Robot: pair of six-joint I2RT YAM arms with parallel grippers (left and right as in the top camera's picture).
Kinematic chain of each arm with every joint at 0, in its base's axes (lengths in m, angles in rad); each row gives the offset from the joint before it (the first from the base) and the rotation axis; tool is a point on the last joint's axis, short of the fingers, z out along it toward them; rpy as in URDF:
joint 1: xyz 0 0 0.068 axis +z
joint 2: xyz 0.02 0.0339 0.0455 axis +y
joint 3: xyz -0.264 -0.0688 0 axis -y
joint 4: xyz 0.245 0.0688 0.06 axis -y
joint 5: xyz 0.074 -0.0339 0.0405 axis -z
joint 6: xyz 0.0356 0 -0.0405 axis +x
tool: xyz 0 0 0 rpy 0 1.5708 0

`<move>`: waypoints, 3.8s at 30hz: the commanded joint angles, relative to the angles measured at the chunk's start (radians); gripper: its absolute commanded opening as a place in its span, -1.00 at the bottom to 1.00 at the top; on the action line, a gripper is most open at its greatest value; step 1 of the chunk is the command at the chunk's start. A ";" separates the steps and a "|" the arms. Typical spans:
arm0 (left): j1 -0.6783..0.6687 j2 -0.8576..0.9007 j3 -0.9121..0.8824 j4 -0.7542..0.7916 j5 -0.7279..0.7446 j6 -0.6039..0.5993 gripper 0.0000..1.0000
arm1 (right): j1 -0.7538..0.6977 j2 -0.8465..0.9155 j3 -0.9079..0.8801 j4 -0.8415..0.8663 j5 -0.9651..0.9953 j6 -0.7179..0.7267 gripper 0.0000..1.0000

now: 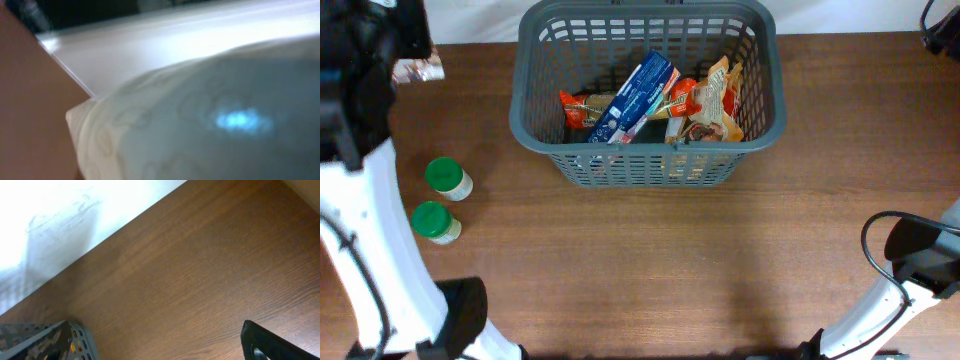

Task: Pack container
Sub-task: 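Drop the snack bag into the basket with the left gripper, then grasp a green-capped jar with the left gripper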

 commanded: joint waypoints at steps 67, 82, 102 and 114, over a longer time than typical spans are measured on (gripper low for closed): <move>0.296 0.540 -0.279 -0.402 0.226 -0.198 0.99 | 0.001 0.012 0.002 0.000 -0.009 0.008 0.97; 0.309 0.540 -0.579 -0.231 0.123 -0.166 1.00 | 0.001 0.012 0.002 0.000 -0.009 0.008 0.98; 0.309 0.540 -0.644 -0.129 0.154 -0.087 0.40 | 0.001 0.012 0.002 0.000 -0.009 0.008 0.98; 0.309 0.540 -0.644 -0.169 0.147 -0.067 0.31 | 0.001 0.012 0.002 0.000 -0.009 0.009 0.98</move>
